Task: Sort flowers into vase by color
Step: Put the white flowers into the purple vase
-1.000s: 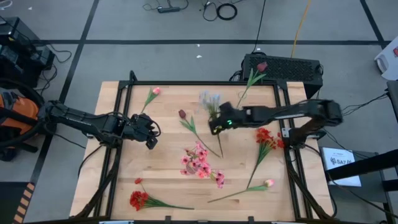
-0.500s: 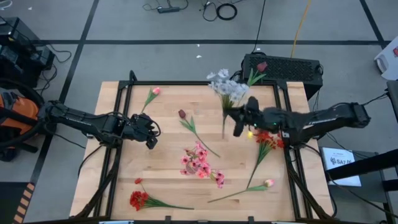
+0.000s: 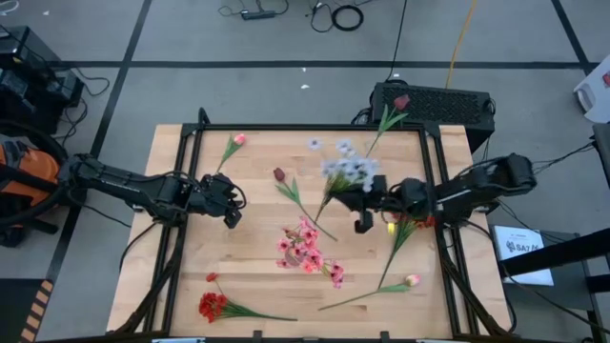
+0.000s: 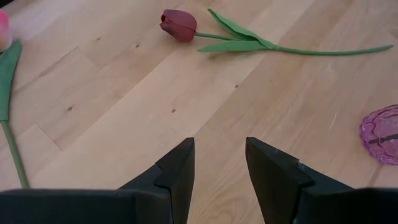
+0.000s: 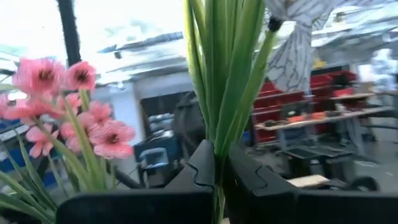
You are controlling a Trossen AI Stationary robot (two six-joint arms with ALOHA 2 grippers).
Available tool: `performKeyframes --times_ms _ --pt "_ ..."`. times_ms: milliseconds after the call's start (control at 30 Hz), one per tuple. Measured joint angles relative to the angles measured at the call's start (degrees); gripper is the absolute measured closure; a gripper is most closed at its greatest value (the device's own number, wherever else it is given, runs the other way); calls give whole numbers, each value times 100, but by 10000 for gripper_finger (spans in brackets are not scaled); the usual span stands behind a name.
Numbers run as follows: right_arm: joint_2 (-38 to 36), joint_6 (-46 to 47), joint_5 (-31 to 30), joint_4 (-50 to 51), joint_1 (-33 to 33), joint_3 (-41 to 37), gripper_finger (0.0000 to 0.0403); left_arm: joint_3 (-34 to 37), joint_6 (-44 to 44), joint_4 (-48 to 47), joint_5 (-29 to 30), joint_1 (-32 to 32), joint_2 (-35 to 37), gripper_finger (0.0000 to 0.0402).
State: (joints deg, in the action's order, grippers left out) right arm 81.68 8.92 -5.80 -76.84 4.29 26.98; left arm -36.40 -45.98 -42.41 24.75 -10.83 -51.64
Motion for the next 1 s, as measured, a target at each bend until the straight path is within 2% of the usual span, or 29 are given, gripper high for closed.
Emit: performKeyframes --times_ms 167,467,800,1000 --pt "528 -167 471 -279 1 566 403 0 25 -7 0 0 -2 252" --pt "614 206 855 -254 81 717 403 -1 101 -27 0 0 -1 252" --pt "620 -8 749 527 224 1061 403 0 326 -13 -11 0 0 252" --pt "618 -156 741 616 226 1248 402 0 324 -9 -23 0 0 252"
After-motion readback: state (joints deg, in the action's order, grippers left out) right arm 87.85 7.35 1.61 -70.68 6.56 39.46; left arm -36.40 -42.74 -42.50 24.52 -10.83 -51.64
